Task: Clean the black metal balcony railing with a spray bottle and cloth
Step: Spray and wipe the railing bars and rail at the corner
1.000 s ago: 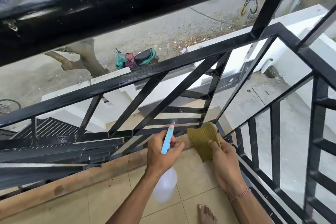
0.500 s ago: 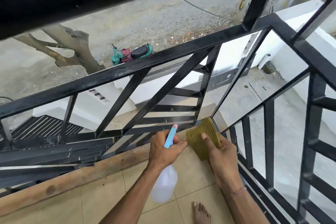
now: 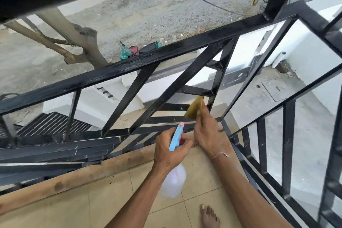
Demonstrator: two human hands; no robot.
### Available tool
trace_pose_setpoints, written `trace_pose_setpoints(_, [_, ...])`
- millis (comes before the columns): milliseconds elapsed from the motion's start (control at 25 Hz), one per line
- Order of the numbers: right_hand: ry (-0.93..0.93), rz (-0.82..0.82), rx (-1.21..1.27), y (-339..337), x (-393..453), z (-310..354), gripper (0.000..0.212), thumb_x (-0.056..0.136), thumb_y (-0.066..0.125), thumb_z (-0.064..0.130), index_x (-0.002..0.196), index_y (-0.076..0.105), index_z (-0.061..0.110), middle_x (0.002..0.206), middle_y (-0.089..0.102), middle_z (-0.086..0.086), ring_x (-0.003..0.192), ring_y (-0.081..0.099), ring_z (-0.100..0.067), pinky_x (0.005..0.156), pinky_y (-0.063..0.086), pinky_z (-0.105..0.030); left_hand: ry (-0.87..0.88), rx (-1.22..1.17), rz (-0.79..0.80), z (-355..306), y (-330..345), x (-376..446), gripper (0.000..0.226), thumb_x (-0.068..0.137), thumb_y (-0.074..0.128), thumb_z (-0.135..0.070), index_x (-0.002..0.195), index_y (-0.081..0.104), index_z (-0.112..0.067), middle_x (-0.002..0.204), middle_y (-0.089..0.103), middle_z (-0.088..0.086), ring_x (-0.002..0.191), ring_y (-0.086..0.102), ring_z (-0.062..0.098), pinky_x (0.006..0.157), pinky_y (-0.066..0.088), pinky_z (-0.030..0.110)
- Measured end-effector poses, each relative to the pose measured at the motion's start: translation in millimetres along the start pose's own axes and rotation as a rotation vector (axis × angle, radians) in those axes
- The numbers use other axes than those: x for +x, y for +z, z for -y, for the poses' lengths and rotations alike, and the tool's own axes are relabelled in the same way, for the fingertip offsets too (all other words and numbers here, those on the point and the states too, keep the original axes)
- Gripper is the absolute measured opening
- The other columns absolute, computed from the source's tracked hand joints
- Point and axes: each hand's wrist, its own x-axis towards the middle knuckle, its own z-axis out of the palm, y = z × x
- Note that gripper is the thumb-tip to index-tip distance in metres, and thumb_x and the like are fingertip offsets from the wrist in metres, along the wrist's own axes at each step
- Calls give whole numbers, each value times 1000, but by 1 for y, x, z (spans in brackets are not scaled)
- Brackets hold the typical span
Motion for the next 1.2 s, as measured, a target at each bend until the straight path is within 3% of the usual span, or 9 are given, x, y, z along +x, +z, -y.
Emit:
trace_pose_setpoints(120, [-92,140,-12,36,18,10,54,105,32,10,157,23,23,163,25,-13,149,28,-30,123,25,-42,5,-31,-73,6,-20,-6,28,82,79,-21,65,57,-25,56,54,-13,50,51,10,50,54,30])
trace_pose_setpoints(200, [-187,147,-49,48,18,12,55,103,33,4,156,26,16,163,27,-13,150,26,-29,123,25,-48,-21,-81,-112,9,-34,-9,20,80,74,-26,67,59,-20,56,52,-10,52,53,15,51,59,46])
trace_pose_setpoints(280, [-395,172,-39,48,9,19,56,99,36,1,153,30,17,159,34,-13,147,33,-29,121,29,-51,3,-89,-146,12,-45,-12,18,78,71,-26,68,59,-19,56,52,-9,52,51,14,50,57,41])
trace_pose_setpoints(400, [-570,192,-118,45,6,15,66,93,42,-8,153,27,13,163,25,-9,151,25,-23,124,23,-41,45,-73,-165,14,-52,-15,18,77,69,-24,65,57,-28,57,54,-10,52,53,12,51,48,26])
trace_pose_setpoints(520, [-595,148,-299,41,7,2,82,85,46,-17,157,19,11,165,18,-8,153,17,-20,122,25,-38,37,-77,-176,15,-53,-13,21,78,68,-23,63,58,-34,55,53,-9,49,55,21,49,51,30])
trace_pose_setpoints(680, [-275,98,-360,17,20,-50,83,87,37,-18,158,17,20,165,19,-6,151,21,-19,122,26,-38,40,-88,-113,18,-45,-6,17,79,69,-29,65,58,-26,59,56,0,54,56,31,48,56,53])
trace_pose_setpoints(920, [7,36,-376,13,42,-65,55,90,43,-13,142,40,6,140,52,-19,125,54,-37,108,45,-46,14,-78,-34,27,-48,1,16,78,73,-33,75,65,-19,63,58,-4,60,63,26,57,61,52])
trace_pose_setpoints(1080, [-181,-55,-257,43,30,-9,67,82,39,-20,143,48,6,140,54,-16,127,52,-33,108,38,-31,30,-81,-4,33,-61,-14,10,79,72,-27,74,64,-22,68,61,2,63,61,26,58,60,55])
trace_pose_setpoints(1200, [-401,3,-163,63,8,36,66,84,40,-15,144,49,10,146,52,-12,129,52,-30,112,41,-36,16,-86,-21,42,-73,-25,12,77,70,-23,70,61,-21,66,59,-1,63,59,30,57,58,57])
